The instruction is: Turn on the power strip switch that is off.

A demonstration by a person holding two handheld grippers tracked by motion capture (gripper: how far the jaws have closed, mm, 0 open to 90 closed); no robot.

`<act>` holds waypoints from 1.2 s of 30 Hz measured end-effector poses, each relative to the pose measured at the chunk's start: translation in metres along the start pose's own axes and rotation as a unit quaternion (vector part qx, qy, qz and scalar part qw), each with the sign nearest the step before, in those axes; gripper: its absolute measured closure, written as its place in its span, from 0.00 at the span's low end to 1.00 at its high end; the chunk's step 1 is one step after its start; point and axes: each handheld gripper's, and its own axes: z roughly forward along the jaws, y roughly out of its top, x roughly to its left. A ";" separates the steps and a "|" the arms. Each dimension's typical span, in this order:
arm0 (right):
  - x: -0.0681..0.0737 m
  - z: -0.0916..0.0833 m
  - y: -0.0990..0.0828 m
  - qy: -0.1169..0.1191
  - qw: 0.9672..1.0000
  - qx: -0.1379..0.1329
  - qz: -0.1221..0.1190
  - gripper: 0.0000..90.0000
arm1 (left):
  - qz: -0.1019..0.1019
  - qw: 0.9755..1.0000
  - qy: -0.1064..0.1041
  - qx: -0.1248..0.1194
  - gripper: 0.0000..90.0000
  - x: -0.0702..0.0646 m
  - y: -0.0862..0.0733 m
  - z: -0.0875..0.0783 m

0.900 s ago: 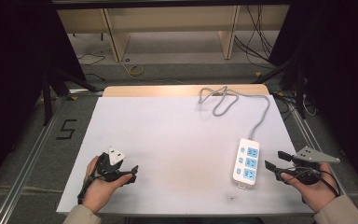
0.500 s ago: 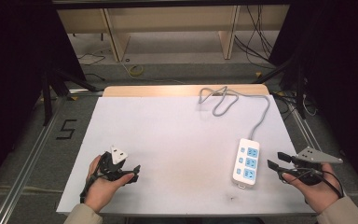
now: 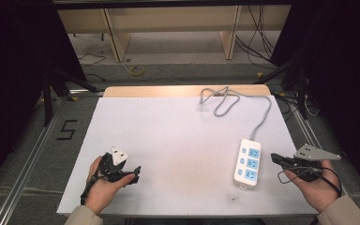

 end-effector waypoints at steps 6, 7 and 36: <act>0.003 0.007 0.006 0.011 1.000 0.009 -0.005 1.00 | 0.002 1.000 0.000 0.001 0.19 -0.001 -0.001 0.000; 0.004 0.008 0.007 0.012 1.000 0.013 -0.006 1.00 | 0.002 1.000 -0.001 0.002 0.19 -0.001 -0.001 0.000; 0.017 0.040 0.024 0.051 0.995 0.081 -0.024 1.00 | 0.006 1.000 -0.003 0.002 0.19 -0.003 0.001 0.002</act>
